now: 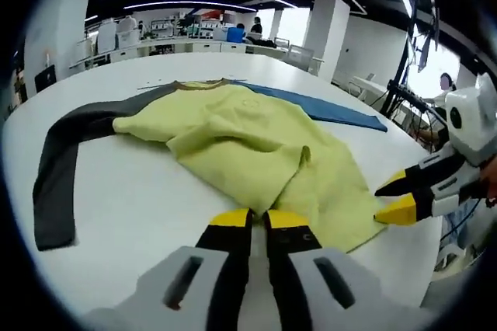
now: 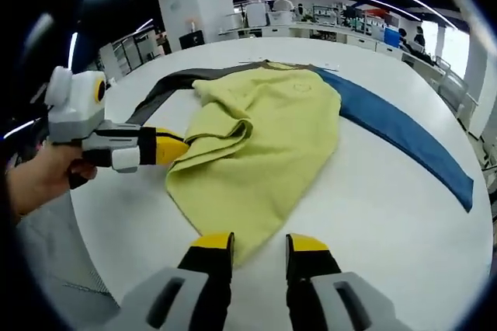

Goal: Fold the garment on the visible template until the final outline fits inside the template.

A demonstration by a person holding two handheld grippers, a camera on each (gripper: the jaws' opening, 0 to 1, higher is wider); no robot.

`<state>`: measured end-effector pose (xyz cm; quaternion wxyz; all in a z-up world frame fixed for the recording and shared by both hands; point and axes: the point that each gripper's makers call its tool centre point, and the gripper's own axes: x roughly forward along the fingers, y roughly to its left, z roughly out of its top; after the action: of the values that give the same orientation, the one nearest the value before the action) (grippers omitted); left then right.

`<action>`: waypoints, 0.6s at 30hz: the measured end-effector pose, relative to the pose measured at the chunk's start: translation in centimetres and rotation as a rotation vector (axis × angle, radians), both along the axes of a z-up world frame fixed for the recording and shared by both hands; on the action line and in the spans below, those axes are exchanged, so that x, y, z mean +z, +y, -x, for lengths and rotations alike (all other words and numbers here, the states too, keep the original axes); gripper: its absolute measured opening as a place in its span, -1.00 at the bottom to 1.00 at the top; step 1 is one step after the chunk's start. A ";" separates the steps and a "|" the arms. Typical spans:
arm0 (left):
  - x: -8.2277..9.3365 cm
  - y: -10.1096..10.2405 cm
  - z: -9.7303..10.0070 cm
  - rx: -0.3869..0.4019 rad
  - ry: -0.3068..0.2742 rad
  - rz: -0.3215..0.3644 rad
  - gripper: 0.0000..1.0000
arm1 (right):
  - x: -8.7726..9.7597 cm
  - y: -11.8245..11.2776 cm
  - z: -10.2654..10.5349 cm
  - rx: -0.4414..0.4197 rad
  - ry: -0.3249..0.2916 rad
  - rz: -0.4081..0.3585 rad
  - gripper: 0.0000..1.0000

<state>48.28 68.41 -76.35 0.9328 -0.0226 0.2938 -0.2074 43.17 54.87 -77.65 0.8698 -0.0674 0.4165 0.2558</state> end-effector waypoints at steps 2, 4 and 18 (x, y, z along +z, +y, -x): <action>0.2 0.3 0.0 0.000 -0.005 -0.004 -0.98 | 0.0 0.1 -0.2 -0.013 -0.009 0.002 -0.67; 0.3 0.6 0.0 0.003 -0.007 0.001 -1.00 | -0.1 -0.1 -0.4 -0.014 -0.022 0.023 -0.79; 3.0 2.3 0.6 -0.004 -0.057 -0.044 -1.00 | 0.9 -1.5 -0.1 -0.043 0.021 -0.049 -1.00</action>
<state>47.71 70.70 -73.35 0.9407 0.0046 0.2717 -0.2031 43.25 53.33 -76.77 0.8720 -0.0345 0.4205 0.2480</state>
